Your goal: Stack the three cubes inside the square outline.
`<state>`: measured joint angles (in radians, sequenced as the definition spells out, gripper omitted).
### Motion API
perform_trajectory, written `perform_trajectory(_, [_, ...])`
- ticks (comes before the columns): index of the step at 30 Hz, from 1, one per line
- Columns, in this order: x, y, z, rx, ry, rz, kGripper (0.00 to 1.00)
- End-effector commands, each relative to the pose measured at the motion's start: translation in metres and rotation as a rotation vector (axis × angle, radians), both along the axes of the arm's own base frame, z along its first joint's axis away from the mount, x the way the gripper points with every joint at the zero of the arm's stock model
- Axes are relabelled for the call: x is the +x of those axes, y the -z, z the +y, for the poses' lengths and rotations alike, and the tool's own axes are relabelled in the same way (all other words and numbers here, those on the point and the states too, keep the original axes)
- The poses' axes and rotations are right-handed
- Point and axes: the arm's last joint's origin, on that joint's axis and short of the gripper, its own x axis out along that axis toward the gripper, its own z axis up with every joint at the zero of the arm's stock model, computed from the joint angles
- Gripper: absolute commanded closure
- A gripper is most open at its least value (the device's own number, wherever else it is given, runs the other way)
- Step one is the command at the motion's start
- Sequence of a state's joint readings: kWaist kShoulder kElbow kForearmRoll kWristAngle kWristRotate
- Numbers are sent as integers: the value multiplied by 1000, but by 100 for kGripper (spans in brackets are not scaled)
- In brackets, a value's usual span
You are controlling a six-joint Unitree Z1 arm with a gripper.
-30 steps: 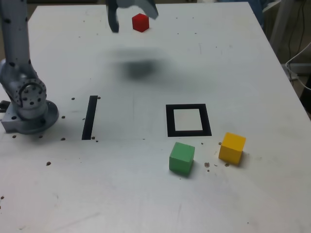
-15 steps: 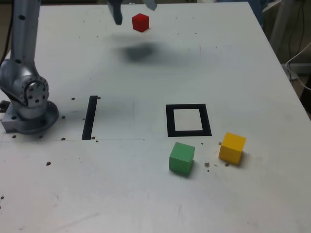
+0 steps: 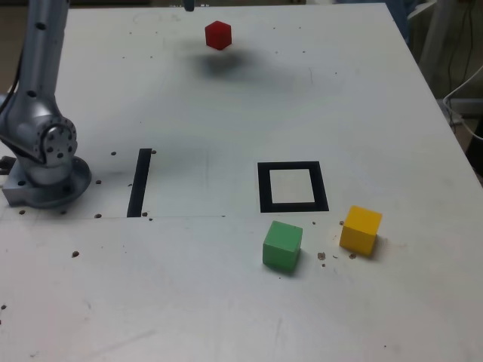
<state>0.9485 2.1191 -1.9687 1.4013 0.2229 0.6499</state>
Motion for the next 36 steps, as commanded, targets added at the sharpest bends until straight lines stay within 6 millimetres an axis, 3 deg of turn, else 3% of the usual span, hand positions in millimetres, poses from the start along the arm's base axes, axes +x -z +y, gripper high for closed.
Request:
perform_trajectory(1, [-2, 7, 8, -27, -35, -10, 1])
perform_trajectory(10, [2, 17, 43, -31, -39, -59, 2])
perform_trajectory(18, [-5, 46, 70, -93, -55, -35, 1])
perform_trajectory(26, [-3, 44, 69, -58, -150, -7, 2])
perform_trajectory(36, [7, 57, 64, -62, -166, 49, 3])
